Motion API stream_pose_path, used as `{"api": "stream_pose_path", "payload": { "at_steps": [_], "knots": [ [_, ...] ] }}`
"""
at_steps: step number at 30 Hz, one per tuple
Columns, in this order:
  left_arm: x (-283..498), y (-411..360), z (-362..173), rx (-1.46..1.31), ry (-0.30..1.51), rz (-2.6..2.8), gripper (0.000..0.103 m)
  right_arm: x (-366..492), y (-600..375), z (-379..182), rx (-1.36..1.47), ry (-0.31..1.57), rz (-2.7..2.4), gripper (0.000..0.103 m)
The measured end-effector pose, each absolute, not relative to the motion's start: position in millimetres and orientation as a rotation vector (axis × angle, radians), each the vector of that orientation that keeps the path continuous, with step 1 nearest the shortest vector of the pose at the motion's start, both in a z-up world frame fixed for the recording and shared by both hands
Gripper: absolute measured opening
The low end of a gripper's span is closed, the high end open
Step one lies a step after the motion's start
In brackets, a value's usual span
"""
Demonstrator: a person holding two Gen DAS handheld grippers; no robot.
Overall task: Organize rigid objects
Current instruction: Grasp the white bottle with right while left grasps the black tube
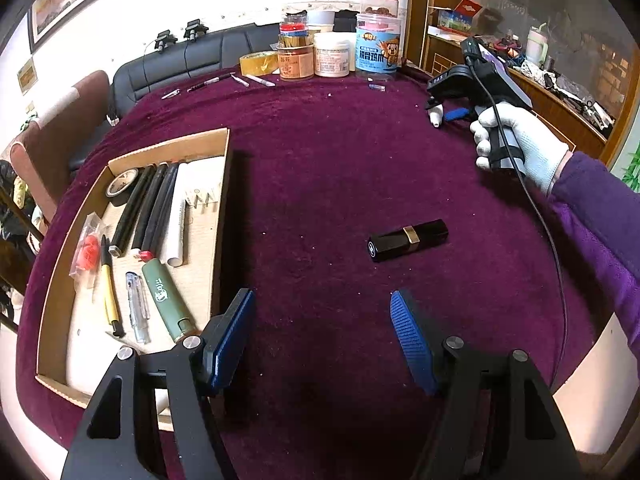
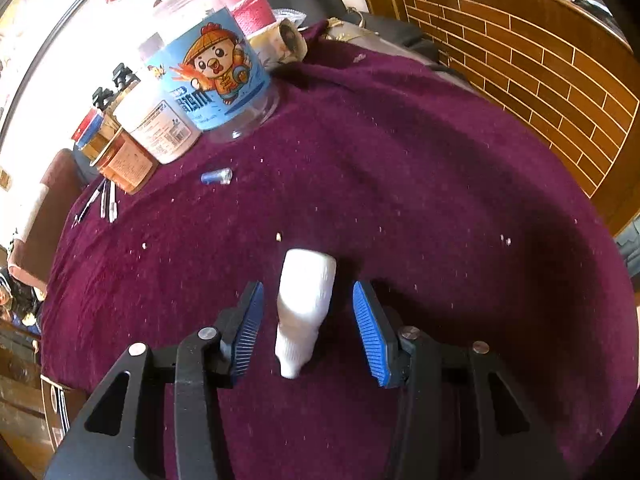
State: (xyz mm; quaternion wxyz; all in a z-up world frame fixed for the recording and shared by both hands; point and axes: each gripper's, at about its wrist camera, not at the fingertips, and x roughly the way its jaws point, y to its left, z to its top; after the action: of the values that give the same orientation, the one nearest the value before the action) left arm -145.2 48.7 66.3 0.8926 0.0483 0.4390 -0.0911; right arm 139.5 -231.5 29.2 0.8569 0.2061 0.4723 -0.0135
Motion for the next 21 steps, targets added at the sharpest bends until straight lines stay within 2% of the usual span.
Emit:
{"api": "stream_pose_path", "payload": {
  "at_steps": [7, 13, 21],
  "knots": [
    [-131.1, 43.8, 60.8, 0.068, 0.951, -0.240, 0.064, 97.1, -223.6, 28.6, 0.391, 1.022, 0.106, 0.024],
    [-120.5, 24.7, 55.3, 0.145, 0.953, -0.276, 0.064, 13.7, -230.1, 19.9, 0.528, 1.057, 0.316, 0.025],
    [-96.9, -0.8, 40.5, 0.234, 0.979, -0.336, 0.064, -42.0, -243.3, 14.8, 0.633, 1.058, 0.361, 0.025]
  ]
}}
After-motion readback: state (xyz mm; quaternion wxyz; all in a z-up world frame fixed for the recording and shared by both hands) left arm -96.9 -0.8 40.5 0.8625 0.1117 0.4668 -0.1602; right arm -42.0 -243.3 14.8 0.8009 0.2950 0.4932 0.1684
